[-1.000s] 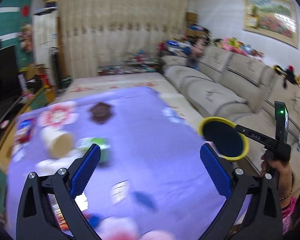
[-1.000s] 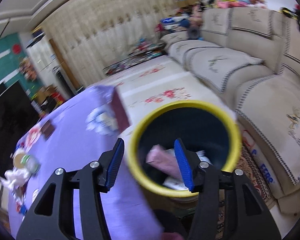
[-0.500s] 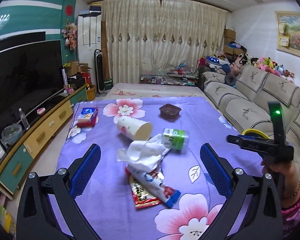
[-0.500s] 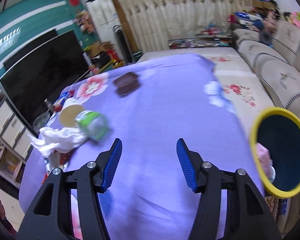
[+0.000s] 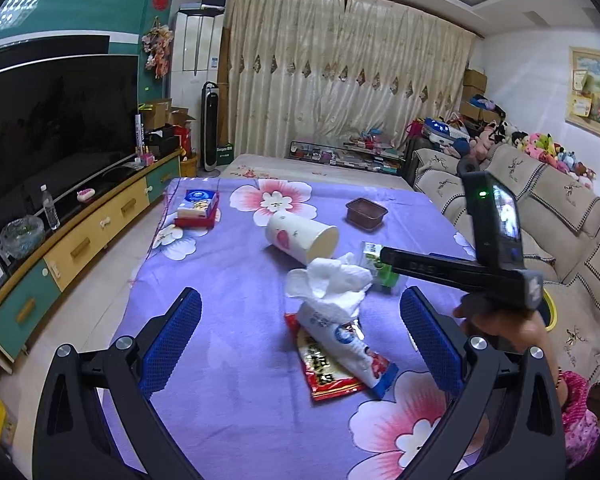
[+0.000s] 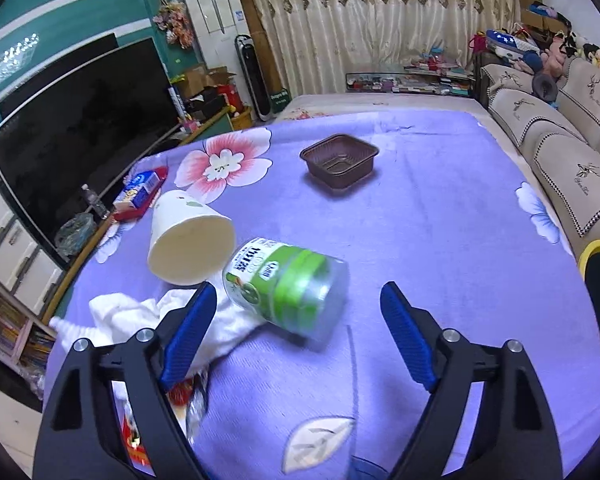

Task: Collect trash
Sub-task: 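Grasp the green-labelled jar with the right gripper, then carry the green jar over the bin and open the right gripper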

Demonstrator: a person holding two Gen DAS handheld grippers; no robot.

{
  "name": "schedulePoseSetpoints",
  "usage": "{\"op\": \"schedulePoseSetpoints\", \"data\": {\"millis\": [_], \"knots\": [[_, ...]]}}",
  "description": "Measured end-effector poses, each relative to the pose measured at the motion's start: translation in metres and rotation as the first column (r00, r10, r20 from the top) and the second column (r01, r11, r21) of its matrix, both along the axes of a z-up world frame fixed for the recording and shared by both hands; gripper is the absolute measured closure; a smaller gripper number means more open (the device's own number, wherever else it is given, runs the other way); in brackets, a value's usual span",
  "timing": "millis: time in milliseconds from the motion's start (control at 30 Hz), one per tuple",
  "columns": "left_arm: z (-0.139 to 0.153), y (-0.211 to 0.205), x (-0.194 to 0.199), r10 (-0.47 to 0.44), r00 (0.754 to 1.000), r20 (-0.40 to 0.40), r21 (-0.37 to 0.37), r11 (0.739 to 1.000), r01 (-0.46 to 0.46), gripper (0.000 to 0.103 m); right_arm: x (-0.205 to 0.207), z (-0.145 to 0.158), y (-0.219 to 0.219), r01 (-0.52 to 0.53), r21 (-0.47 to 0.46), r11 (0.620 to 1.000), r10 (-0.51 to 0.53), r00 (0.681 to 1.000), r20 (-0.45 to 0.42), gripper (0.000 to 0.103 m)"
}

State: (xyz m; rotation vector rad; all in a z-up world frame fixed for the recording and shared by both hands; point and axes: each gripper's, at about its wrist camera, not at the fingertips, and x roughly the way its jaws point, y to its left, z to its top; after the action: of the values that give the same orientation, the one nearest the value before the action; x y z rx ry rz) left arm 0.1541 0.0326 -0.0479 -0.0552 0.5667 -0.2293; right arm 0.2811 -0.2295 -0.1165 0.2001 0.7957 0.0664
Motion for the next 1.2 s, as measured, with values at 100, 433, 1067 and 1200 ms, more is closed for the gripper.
{"op": "schedulePoseSetpoints", "data": {"millis": [100, 433, 1067, 1200], "knots": [[-0.004, 0.009, 0.0, 0.007, 1.0, -0.006, -0.015, 1.0, -0.007, 0.005, 0.007, -0.004, 0.006, 0.017, -0.023, 1.0, -0.017, 1.0, -0.006, 0.021], [-0.012, 0.023, 0.002, 0.01, 1.0, -0.026, -0.052, 0.999, -0.012, 0.005, 0.026, -0.019, 0.02, 0.074, -0.091, 0.993, -0.078, 0.996, -0.044, 0.018], [-0.017, 0.01, 0.007, -0.011, 0.999, -0.041, -0.05, 0.999, 0.009, 0.005, 0.013, -0.015, -0.009, 0.098, -0.059, 0.993, -0.1, 0.995, -0.03, 0.028], [-0.016, 0.0, 0.007, -0.026, 0.999, -0.043, -0.043, 0.999, 0.024, 0.005, 0.0, -0.012, -0.027, 0.102, -0.059, 0.993, -0.104, 0.994, -0.021, 0.028]]}}
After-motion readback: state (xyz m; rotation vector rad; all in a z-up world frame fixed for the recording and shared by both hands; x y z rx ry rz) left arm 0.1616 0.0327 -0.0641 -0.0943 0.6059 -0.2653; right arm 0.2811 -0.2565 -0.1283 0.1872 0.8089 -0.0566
